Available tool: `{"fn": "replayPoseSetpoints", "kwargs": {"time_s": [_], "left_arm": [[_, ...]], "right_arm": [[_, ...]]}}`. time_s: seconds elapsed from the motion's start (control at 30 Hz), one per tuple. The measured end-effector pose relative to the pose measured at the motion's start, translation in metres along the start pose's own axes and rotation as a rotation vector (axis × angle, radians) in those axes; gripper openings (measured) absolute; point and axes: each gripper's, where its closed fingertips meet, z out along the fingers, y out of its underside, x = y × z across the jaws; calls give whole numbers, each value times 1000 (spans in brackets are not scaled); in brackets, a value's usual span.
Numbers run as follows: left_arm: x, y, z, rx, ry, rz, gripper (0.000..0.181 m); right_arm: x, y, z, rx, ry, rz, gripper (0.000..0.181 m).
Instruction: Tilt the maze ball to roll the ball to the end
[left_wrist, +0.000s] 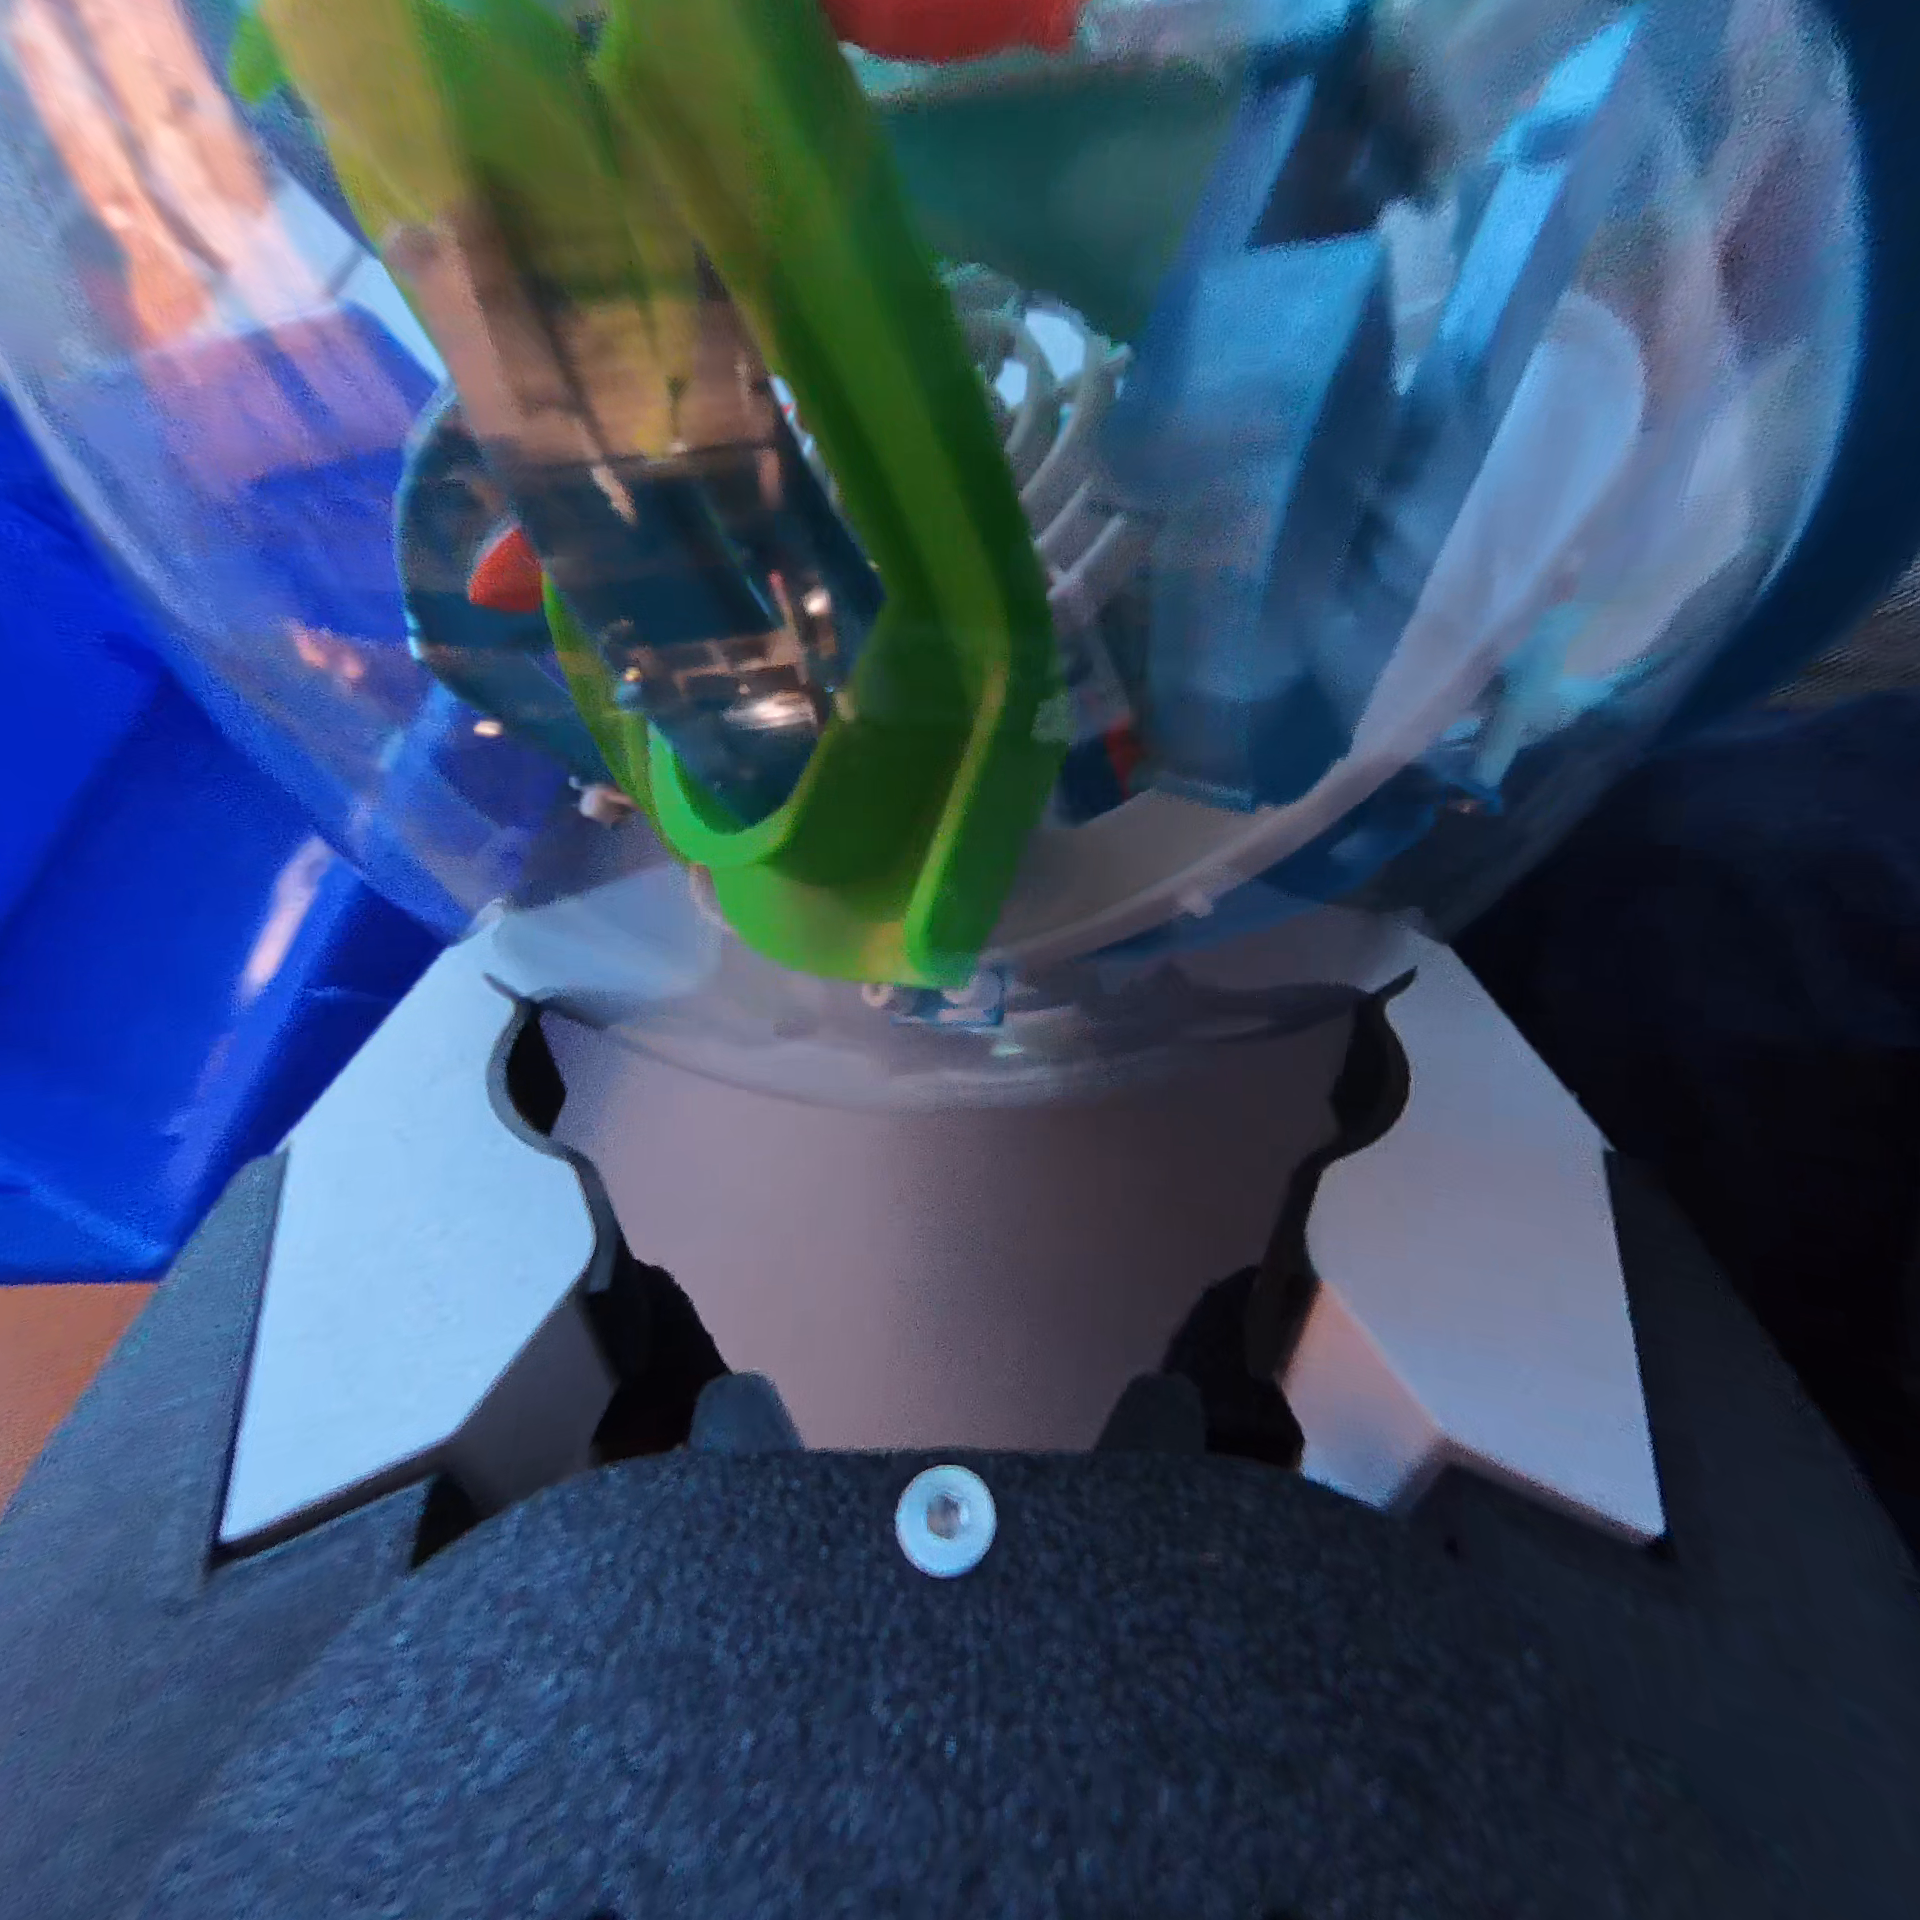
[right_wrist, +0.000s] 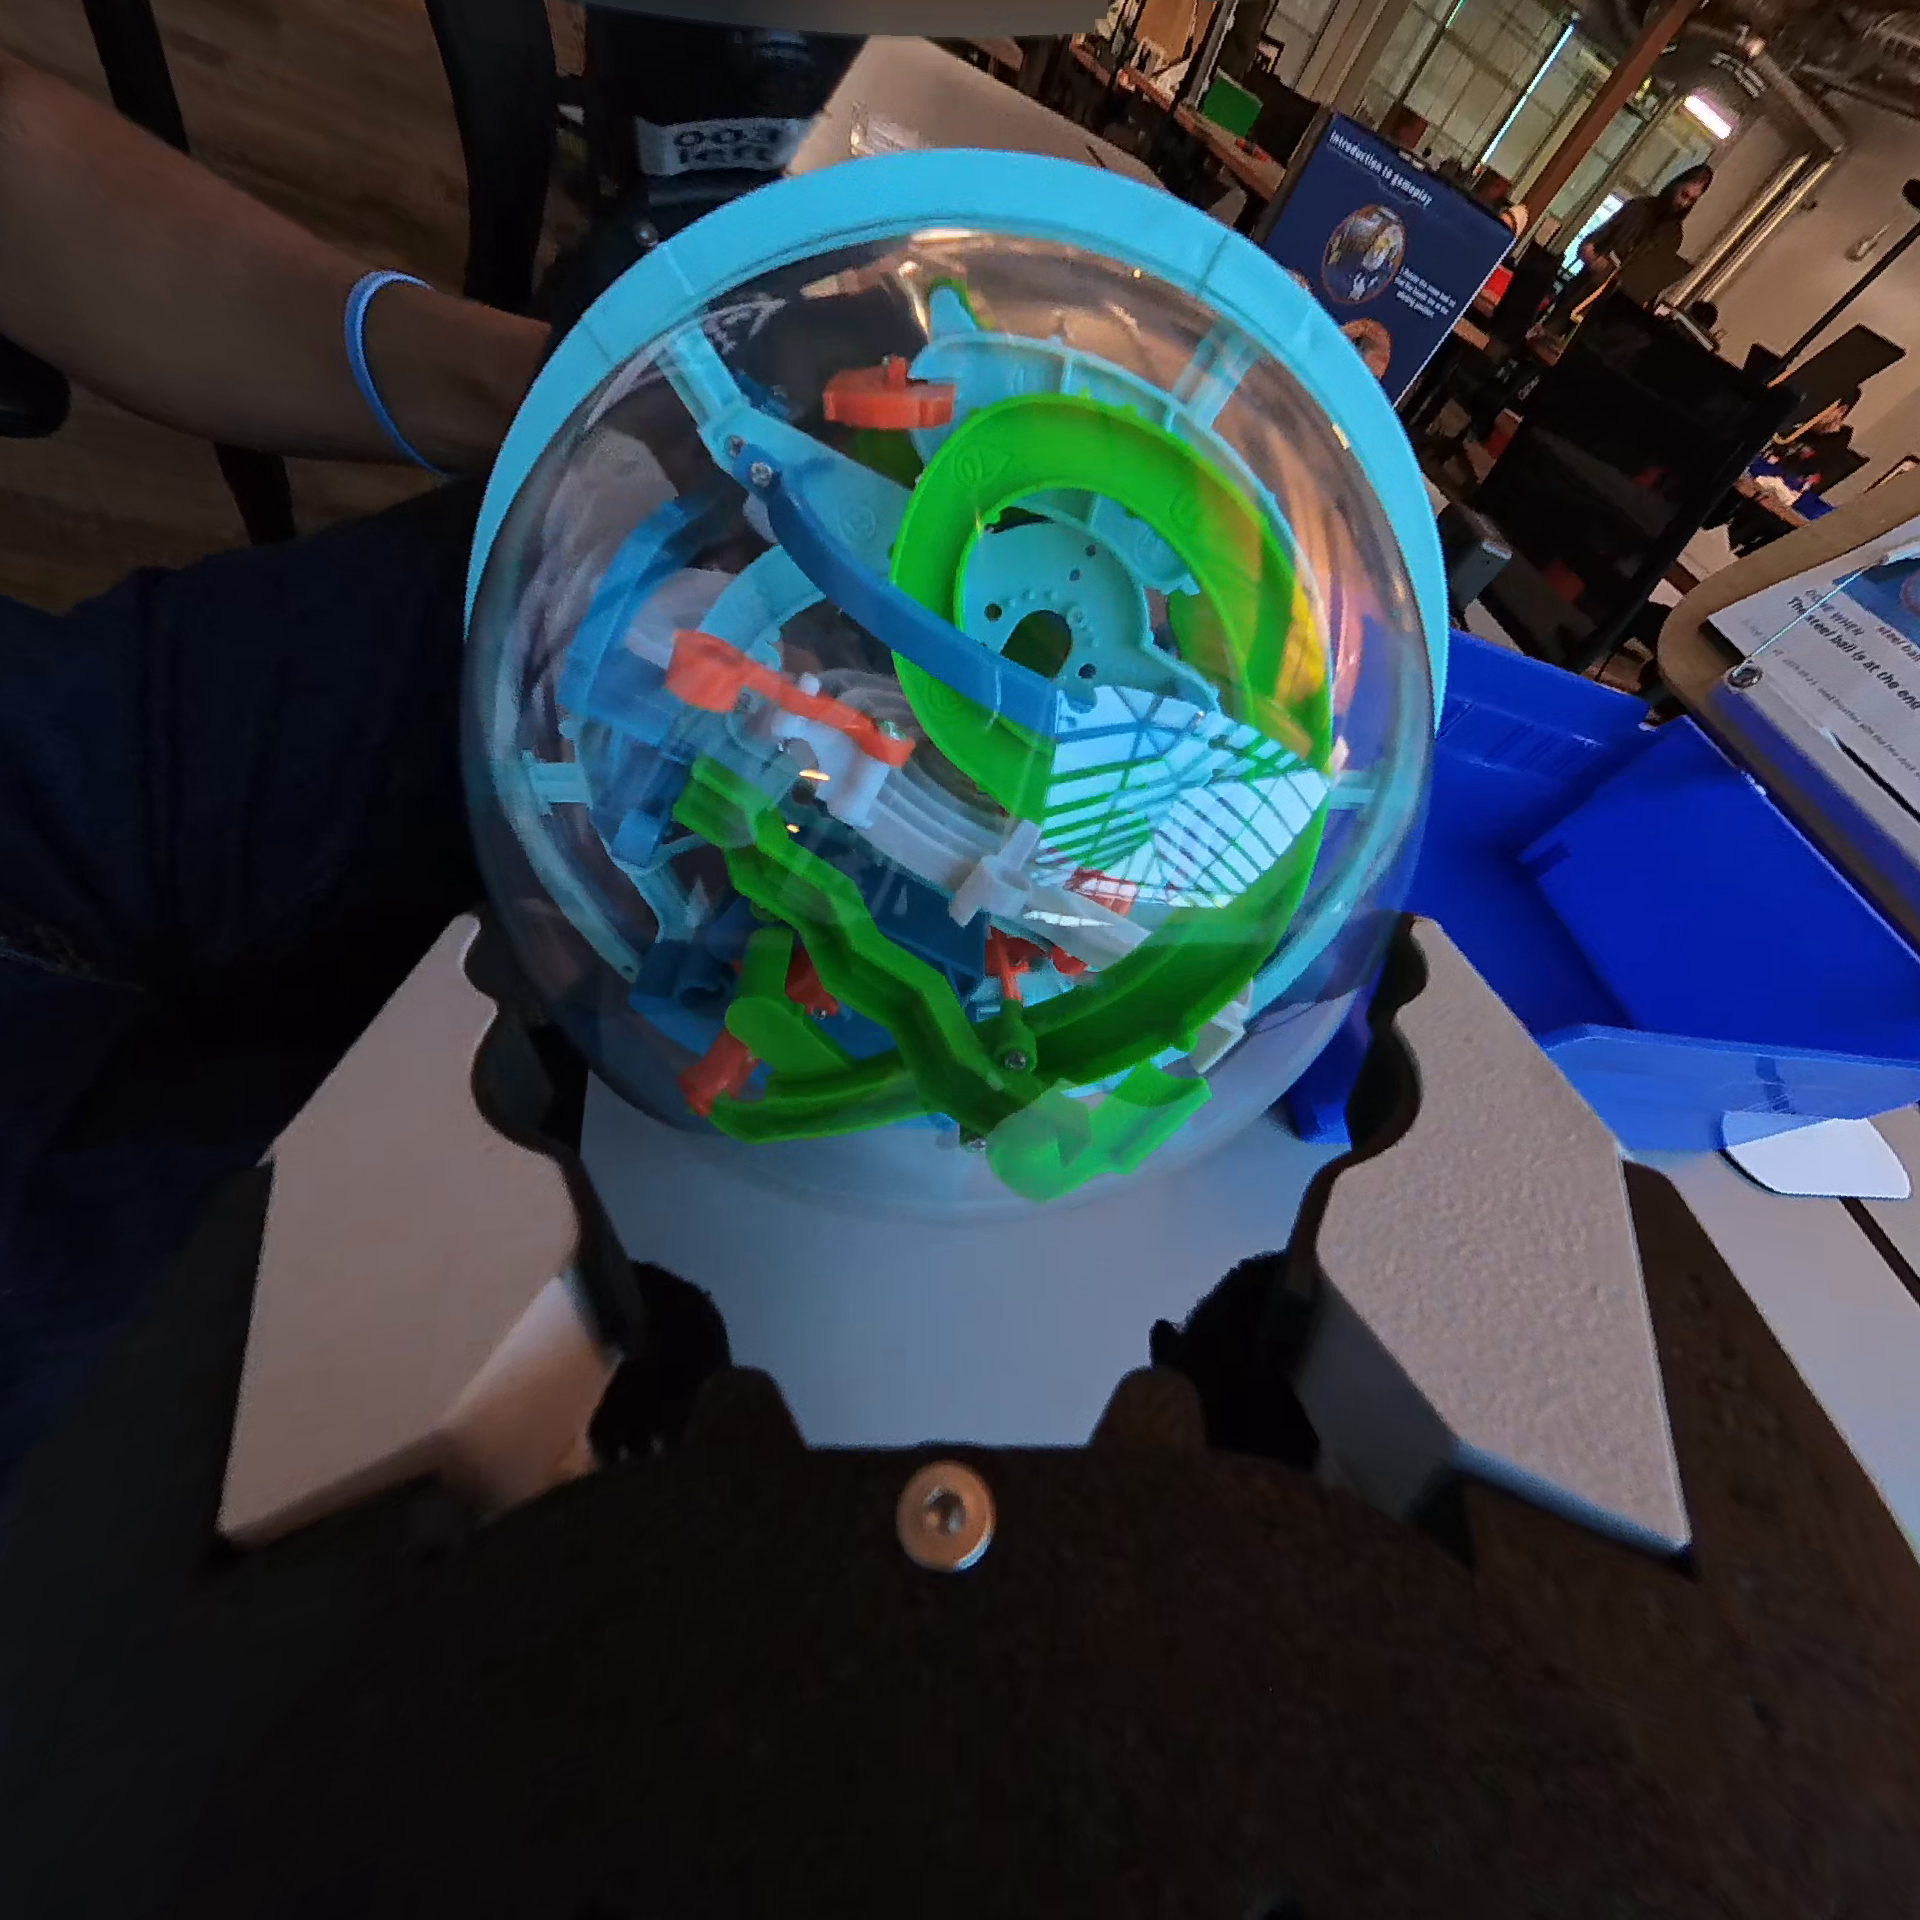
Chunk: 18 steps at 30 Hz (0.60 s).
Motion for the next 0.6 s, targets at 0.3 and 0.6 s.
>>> {"fn": "replayPoseSetpoints", "kwargs": {"time_s": [0.3, 0.6], "left_arm": [[11, -11, -1, 73, 251, -244, 159], [10, -15, -3, 83, 221, -209, 156]], "right_arm": [[4, 1, 0, 20, 6, 60, 154], [5, -11, -5, -28, -30, 319, 154]]}}
